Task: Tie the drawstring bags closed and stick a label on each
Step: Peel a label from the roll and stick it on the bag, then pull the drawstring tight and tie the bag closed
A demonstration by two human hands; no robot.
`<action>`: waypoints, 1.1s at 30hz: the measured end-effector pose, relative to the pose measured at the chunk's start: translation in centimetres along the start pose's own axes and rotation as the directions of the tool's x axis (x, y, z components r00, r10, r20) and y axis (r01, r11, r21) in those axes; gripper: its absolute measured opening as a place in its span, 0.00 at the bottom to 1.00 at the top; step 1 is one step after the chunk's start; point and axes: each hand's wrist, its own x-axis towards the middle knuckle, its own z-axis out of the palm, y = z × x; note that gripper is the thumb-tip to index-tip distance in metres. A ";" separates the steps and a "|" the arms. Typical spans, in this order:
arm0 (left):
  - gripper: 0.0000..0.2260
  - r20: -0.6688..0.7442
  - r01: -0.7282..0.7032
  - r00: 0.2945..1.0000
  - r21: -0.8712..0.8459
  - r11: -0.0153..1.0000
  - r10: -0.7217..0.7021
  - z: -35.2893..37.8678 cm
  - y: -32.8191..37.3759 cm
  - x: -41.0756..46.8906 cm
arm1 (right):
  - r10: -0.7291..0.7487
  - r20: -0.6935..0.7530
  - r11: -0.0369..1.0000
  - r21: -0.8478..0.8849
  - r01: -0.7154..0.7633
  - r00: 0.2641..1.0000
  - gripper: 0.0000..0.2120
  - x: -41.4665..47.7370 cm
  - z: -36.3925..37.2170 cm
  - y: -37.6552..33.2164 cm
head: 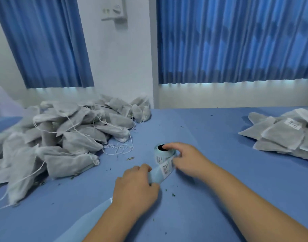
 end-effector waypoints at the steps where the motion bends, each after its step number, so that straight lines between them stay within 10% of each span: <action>1: 0.13 -0.002 0.012 1.000 0.013 1.000 -0.012 -0.1 -0.2 0.2 | -0.024 0.045 0.995 -0.100 0.028 0.999 0.27 0.4 0.3 -0.2; 7: 0.05 -0.127 0.105 0.988 0.156 0.982 -0.086 -1.9 -3.4 2.2 | 0.020 0.059 0.918 -0.396 0.005 0.998 0.22 2.2 0.9 -0.4; 22: 0.11 -0.352 -0.011 0.936 0.005 1.000 0.012 -2.0 -7.2 3.9 | -0.192 -0.071 0.955 -0.243 0.169 0.979 0.23 0.4 3.8 0.4; 33: 0.17 -0.304 0.418 0.903 0.452 0.788 -0.304 -5.1 -13.2 5.2 | -0.212 -0.054 0.962 -0.189 0.199 0.976 0.20 -0.2 4.1 -0.7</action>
